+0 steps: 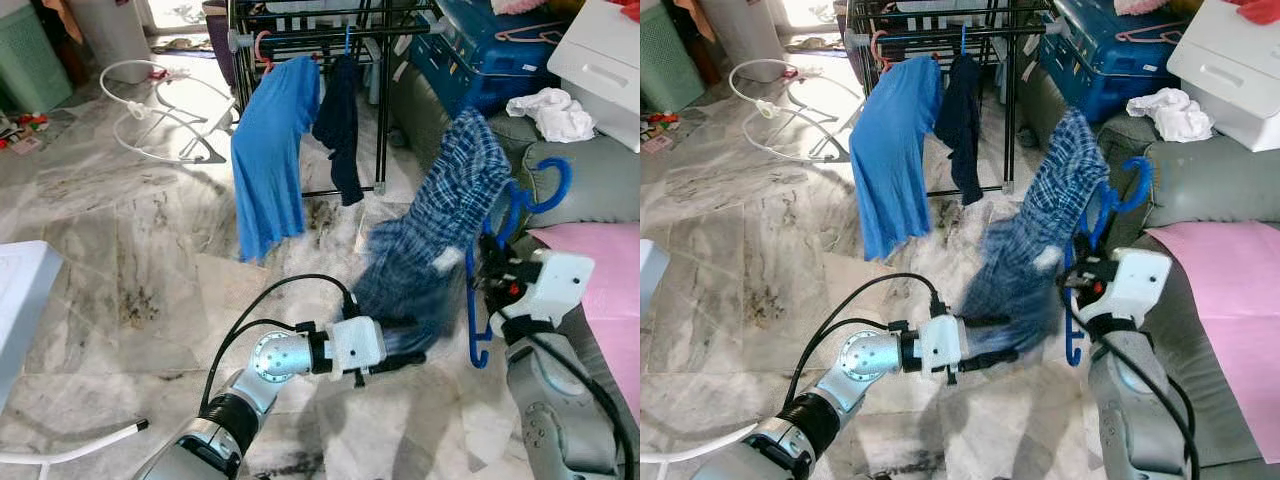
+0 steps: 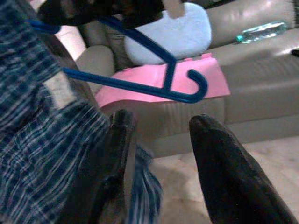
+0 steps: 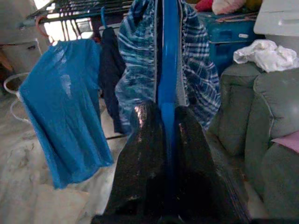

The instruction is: Hang hanger

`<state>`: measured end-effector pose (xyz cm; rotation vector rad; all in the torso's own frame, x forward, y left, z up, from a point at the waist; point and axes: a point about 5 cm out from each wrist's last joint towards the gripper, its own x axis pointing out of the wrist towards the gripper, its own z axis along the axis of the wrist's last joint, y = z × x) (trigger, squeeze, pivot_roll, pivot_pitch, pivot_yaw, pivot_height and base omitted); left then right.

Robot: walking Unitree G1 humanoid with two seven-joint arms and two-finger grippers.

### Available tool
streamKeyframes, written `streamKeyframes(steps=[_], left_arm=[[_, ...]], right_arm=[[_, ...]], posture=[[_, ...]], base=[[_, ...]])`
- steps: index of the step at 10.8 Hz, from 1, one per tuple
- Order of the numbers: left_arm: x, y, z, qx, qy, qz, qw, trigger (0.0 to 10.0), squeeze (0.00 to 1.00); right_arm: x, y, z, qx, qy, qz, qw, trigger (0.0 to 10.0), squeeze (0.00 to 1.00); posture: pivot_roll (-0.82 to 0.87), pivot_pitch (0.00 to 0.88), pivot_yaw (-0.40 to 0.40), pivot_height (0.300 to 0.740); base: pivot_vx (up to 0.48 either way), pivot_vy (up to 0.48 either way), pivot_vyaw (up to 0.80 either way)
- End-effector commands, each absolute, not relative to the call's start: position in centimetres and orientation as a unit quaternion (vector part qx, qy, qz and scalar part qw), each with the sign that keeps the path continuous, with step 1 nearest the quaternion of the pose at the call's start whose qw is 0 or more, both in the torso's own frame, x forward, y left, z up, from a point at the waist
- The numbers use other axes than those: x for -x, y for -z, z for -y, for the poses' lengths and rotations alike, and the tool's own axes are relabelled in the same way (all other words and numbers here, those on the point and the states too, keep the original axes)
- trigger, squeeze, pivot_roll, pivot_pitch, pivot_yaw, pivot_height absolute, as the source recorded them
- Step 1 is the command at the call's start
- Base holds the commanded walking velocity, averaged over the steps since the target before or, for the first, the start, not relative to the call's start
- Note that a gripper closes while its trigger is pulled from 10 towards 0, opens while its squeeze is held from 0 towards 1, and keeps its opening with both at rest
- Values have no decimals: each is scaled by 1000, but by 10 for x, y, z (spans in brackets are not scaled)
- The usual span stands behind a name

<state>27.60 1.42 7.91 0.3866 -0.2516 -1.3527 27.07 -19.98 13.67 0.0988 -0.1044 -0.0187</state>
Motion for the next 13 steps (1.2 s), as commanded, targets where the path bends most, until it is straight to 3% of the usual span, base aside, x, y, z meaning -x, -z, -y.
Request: streamKeyframes(steps=[1, 3, 5, 8, 11, 13], left_arm=[[-273, -71, -15, -175, 633, 88, 749, 10000, 1000], [-274, -72, -21, -193, 641, 92, 737, 10000, 1000], [-308, -102, -44, -247, 599, 121, 752, 10000, 1000], [-330, -135, -55, -295, 567, 158, 752, 10000, 1000], [-335, -147, -52, -364, 573, 187, 710, 10000, 1000], [-336, -151, -49, -384, 573, 197, 697, 10000, 1000]], right_arm=[[-267, -133, 199, -12, 6, 55, 998, 0, 0], [-261, -127, 198, 18, -10, 46, 999, 0, 0], [-237, -114, 196, 61, -63, 27, 996, 0, 0], [-204, -103, 200, 70, -95, 21, 993, 0, 0], [-171, -94, 187, 36, -198, -28, 979, 0, 0], [-164, -89, 185, 26, -238, -49, 970, 0, 0]], posture=[[-83, 82, -3, 740], [-82, 83, -8, 740], [-73, 82, -6, 740], [-82, 82, 9, 740], [-99, 76, 28, 740], [-97, 69, 33, 740]], base=[[0, 0, 0], [0, 0, 0], [0, 0, 0], [0, 0, 0], [0, 0, 0], [0, 0, 0]])
